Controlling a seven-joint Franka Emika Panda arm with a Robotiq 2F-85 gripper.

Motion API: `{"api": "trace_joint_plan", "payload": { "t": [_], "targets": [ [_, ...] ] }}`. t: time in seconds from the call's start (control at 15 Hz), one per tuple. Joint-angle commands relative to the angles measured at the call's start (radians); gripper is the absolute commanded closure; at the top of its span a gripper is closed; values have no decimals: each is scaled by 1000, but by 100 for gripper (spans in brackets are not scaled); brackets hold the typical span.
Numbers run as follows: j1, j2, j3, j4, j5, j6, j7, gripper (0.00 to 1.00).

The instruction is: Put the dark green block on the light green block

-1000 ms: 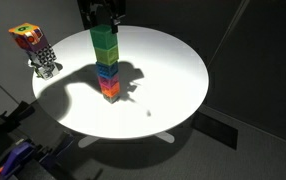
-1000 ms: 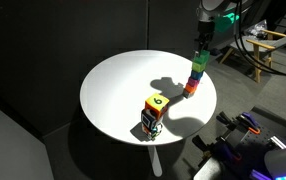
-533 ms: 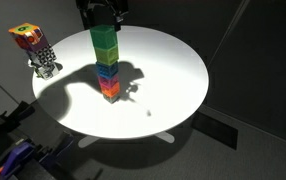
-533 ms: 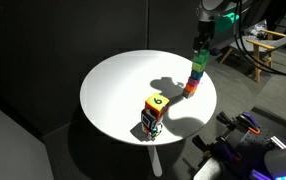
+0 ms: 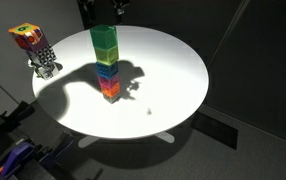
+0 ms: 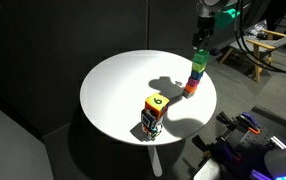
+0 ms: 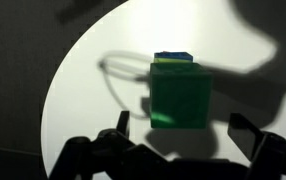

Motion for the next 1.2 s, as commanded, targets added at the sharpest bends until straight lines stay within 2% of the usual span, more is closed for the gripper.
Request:
{"api": "trace_joint_plan", "payload": {
  "t": [0.0,0.6,1.13],
  "targets": [
    [7,-38,3,1,8,-12,6,0],
    [20,-154,23,-44,24,1,15,0],
    [42,-316,37,-154,-12,-45,65,0]
  ]
}}
